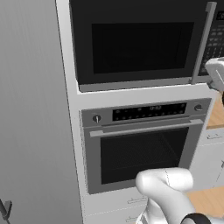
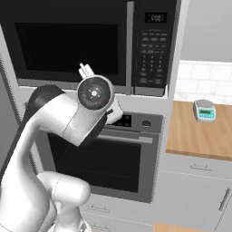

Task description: Open the microwave, place the bowl with waffle inside the microwave, then close the microwave door and turn it on.

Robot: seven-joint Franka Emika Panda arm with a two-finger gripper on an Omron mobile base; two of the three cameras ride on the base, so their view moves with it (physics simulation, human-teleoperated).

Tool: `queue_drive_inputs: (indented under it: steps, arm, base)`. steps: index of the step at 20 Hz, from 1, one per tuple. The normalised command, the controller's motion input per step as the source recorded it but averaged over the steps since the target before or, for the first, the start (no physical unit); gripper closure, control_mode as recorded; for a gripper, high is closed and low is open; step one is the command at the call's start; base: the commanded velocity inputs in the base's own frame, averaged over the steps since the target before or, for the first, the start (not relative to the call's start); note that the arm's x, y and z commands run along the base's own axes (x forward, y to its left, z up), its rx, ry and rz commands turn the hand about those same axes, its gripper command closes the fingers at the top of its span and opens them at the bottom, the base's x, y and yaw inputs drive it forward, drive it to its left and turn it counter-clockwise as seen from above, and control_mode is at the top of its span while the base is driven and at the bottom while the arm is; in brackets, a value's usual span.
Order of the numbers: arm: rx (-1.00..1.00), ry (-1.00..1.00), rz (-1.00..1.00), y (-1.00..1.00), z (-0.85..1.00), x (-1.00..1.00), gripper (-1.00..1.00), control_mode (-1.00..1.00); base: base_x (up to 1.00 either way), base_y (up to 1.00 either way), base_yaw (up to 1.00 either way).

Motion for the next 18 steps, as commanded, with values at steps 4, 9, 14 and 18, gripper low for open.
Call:
queue_drive_inputs:
  steps: [4, 9, 14, 18]
  arm:
    - [0.1, -0.21, -0.06, -0.15, 0.19, -0.57, 1.0, -1.0]
    - [0.19, -0.13, -0.02, -0.28, 0.25, -0.02, 1.0, -1.0]
    - [0.21, -0.13, 0.0, -0.5, 0.08, 0.13, 1.0, -1.0]
    - [0.12, -0.01, 0.02, -0.52, 0.0, 0.16, 1.0, -1.0]
  base:
    - [0.0, 0.0, 0.0]
    - [0.0, 0.0, 0.0]
    - [0.0, 0.0, 0.0]
    - [0.0, 0.0, 0.0]
